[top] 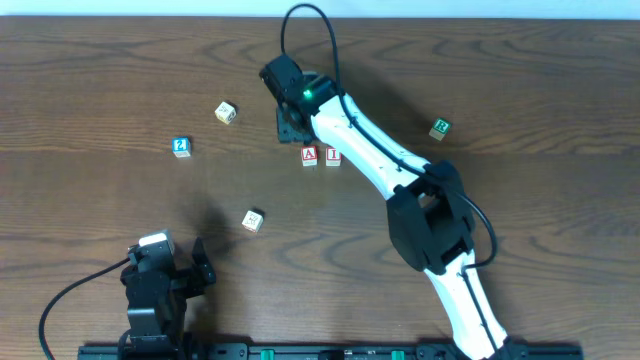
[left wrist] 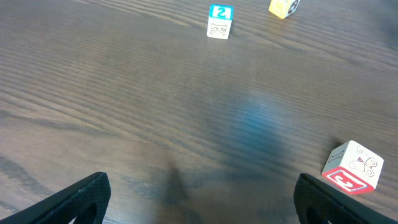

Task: Spell out Ai2
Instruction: 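Place the A block left of the I block and release, then raise the right gripper away to the upper right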

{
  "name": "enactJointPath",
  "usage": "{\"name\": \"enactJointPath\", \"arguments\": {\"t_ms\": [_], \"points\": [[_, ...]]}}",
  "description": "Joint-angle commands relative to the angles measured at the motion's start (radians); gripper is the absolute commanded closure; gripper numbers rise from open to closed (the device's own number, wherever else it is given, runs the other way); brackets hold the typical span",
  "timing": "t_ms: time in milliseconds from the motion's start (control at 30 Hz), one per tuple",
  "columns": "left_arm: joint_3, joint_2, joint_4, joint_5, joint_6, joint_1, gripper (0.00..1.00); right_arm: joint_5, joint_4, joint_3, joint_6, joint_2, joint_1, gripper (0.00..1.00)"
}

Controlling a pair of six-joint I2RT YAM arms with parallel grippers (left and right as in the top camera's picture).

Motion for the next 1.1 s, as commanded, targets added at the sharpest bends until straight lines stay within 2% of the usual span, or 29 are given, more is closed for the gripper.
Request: {"name": "enactJointPath", "arguments": {"t_ms": [0,133,233,300,433,600,767,833,933,1067], "points": [[-0.008,-0.006,-0.002,-0.007,0.003,0.007,0.05,0.031,-0.052,0.171,-0.092,0.009,-0.012,0.42],[-0.008,-0.006,-0.002,-0.007,0.003,0.007,0.05,-0.01,-0.186,0.453,-0.201,0.004,-0.012,0.35],[-0.008,-0.006,-0.002,-0.007,0.003,0.007,0.04,-0.053,-0.279,0.597,-0.271,-0.011,-0.012,0.29],[-0.008,-0.006,-0.002,-0.007,0.003,0.007,0.05,-0.054,-0.336,0.653,-0.307,-0.033,-0.013,0.26],[-0.008,-0.006,-0.002,-0.019,0.016,0.007,0.05,-0.056,-0.386,0.652,-0.356,-0.117,-0.034,0.25],[-0.008,-0.006,-0.002,-0.036,0.048,0.007,0.05,-0.077,-0.384,0.542,-0.383,-0.261,-0.111,0.25],[-0.008,-0.006,0.022,-0.051,0.046,0.007,0.05,-0.153,-0.298,0.293,-0.423,-0.421,-0.215,0.25],[-0.008,-0.006,0.076,0.027,-0.035,0.006,0.04,-0.188,-0.235,0.16,-0.424,-0.491,-0.267,0.22],[-0.008,-0.006,0.12,0.254,-0.262,0.006,0.05,-0.255,-0.166,0.023,-0.449,-0.564,-0.332,0.21],[-0.008,-0.006,0.145,0.264,-0.361,0.006,0.05,-0.299,-0.129,-0.074,-0.47,-0.617,-0.385,0.2]]}}
